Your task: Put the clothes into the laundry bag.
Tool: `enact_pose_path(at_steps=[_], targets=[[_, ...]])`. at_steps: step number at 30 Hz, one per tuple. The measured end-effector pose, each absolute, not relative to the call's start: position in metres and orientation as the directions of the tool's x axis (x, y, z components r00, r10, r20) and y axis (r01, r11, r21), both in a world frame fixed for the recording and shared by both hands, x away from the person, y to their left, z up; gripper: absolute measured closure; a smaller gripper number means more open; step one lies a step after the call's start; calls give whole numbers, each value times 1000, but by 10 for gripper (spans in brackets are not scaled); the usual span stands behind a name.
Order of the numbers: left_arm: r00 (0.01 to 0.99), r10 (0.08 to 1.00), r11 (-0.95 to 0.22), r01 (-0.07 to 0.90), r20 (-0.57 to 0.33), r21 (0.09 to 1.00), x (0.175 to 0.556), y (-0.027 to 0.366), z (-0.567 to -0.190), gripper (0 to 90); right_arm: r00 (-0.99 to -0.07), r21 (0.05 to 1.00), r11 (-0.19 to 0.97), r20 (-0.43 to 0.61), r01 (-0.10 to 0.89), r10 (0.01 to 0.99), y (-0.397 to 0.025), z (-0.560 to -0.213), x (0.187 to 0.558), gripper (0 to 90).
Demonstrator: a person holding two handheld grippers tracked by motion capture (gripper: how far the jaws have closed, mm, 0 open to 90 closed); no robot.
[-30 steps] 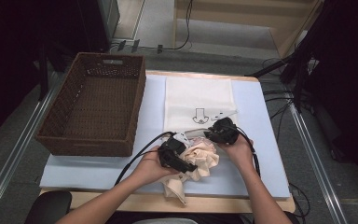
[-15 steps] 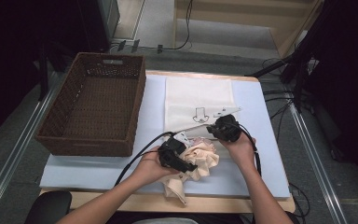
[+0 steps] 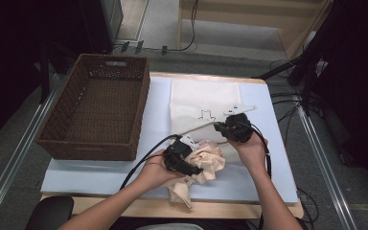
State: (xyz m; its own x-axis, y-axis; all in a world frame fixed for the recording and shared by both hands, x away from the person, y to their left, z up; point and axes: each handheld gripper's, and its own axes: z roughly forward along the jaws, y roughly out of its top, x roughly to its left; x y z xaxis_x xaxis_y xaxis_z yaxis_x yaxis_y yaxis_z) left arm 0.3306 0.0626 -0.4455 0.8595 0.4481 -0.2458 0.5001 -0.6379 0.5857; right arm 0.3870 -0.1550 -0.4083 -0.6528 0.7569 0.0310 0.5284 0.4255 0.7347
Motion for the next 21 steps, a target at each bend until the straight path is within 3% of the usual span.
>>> enact_pose_path(at_steps=[5, 21], targets=[[838, 470, -613, 536, -278, 580, 337, 63, -433, 516, -656, 730, 430, 33, 531, 754, -155, -409, 387, 863], [808, 527, -588, 570, -263, 573, 360, 58, -402, 517, -638, 753, 383, 62, 535, 768, -158, -399, 383, 867]])
